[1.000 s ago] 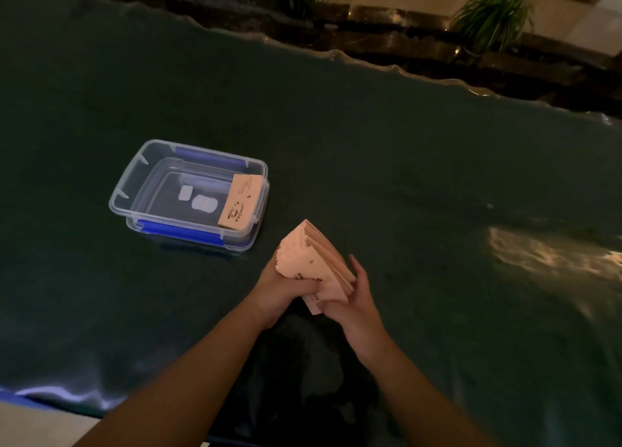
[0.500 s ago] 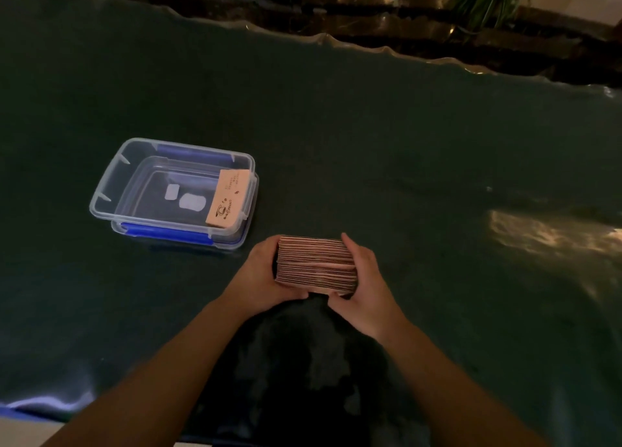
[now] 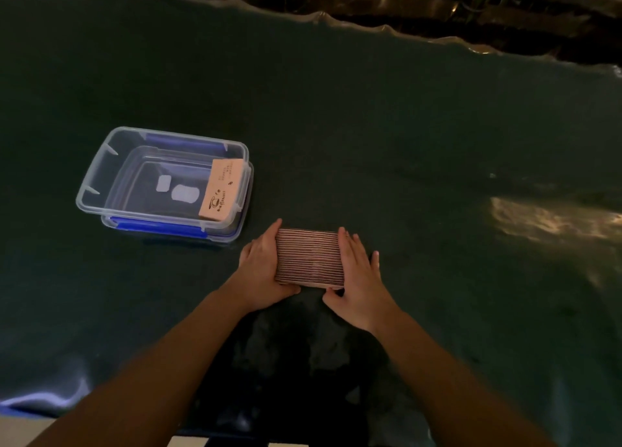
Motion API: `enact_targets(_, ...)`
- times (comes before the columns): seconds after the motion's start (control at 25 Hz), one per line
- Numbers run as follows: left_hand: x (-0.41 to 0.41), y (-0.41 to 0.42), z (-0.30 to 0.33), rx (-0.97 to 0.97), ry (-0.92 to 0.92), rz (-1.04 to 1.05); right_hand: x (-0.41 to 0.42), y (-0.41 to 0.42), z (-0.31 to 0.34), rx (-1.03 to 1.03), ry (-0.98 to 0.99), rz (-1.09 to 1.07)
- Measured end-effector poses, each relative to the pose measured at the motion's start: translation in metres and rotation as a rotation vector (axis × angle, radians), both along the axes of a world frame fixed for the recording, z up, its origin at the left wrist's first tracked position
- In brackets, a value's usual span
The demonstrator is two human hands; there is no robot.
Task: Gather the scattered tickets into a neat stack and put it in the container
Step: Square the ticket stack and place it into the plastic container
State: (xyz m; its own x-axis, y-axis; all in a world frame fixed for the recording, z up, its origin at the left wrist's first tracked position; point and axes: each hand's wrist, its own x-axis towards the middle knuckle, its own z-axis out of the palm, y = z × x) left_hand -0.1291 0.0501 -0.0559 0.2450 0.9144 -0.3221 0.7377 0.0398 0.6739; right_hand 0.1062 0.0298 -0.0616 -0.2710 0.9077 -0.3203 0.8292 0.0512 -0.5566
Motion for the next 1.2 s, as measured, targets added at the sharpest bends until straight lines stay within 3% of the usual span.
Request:
enact_targets(0.12,-0.006,-0.002,-0.004,0.014,-0.043,0.044,0.009,-0.001,-0.004,-0.016,0.094,-0.094)
enact_targets(0.36,-0.002,-0.008,-0.013,0.050,-0.009,0.021,0.010,-0.005,-0.018,0.039,-0.061,0.047)
enact_targets(0.56,0.001,-0.004,-0.010,0.132,0.006,-0.042,0.017,-0.012,-0.019,0.118,-0.057,0.015)
enact_targets(0.72,0.004,-0.007,-0.016,0.124,0.052,-0.054,0.018,-0.013,-0.019,0.068,-0.079,0.014)
enact_targets(1.2,0.000,0.003,-0.020,0.038,0.061,0.017,0.021,0.008,0.011,0.012,0.111,-0.152)
